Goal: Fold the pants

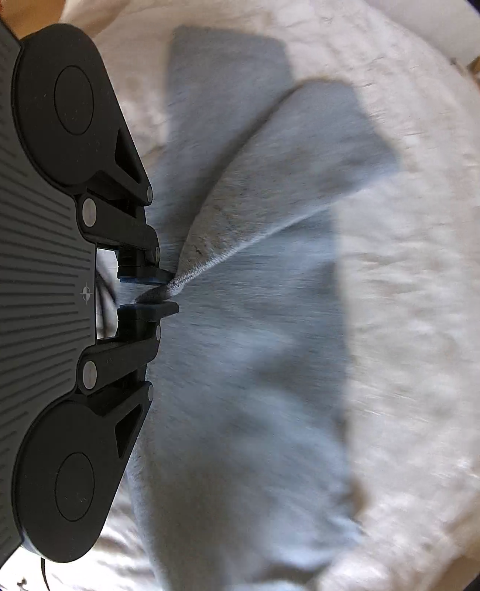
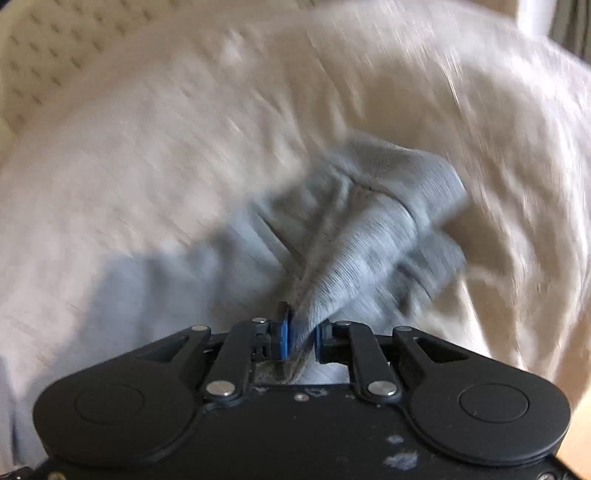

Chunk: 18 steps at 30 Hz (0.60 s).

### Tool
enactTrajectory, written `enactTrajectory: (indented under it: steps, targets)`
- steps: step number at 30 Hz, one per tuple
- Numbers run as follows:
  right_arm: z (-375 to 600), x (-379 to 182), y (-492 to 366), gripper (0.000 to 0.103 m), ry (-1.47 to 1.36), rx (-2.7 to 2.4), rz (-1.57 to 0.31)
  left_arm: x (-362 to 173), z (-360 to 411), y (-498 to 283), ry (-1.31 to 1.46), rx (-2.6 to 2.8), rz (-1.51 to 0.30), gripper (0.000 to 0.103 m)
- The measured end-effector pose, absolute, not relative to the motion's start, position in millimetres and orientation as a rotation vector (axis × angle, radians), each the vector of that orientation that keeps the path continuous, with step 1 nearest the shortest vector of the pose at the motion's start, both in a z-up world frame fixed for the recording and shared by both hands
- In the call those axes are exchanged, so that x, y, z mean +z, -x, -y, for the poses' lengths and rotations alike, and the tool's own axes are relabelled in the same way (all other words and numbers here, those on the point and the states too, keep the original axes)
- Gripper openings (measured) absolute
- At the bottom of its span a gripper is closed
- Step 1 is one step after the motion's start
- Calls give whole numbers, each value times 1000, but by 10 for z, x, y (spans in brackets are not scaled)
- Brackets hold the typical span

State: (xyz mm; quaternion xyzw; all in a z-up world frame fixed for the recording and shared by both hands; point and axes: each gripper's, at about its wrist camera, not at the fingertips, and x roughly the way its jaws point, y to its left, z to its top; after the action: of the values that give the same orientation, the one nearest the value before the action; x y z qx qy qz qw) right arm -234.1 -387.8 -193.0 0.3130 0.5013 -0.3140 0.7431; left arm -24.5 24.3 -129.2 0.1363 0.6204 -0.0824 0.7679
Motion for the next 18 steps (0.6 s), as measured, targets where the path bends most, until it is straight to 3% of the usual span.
enactTrajectory:
  steps: [3,5,6,11,18]
  targets:
    - [3878,-1938,2412,28,-674,-684,-1106,-1324,-285,260,-256,-151,-1354,11]
    - [3831,-1792,2447,70,-617,-687,-1089,-1194,-333,298,-208,-154,-1314,11]
    - [3752,-1718,2478,75,-592,-683,-1069,-1126,-369,324,-180,-172,-1295,11]
    - [3555,-1377,2336,75,-488,-651,-993,-861,-633,451,9,-280,-1238,13]
    - [3048,-1072,2011,76,-413,-391,-881,-868,-997,325,-17,-159,-1207,24]
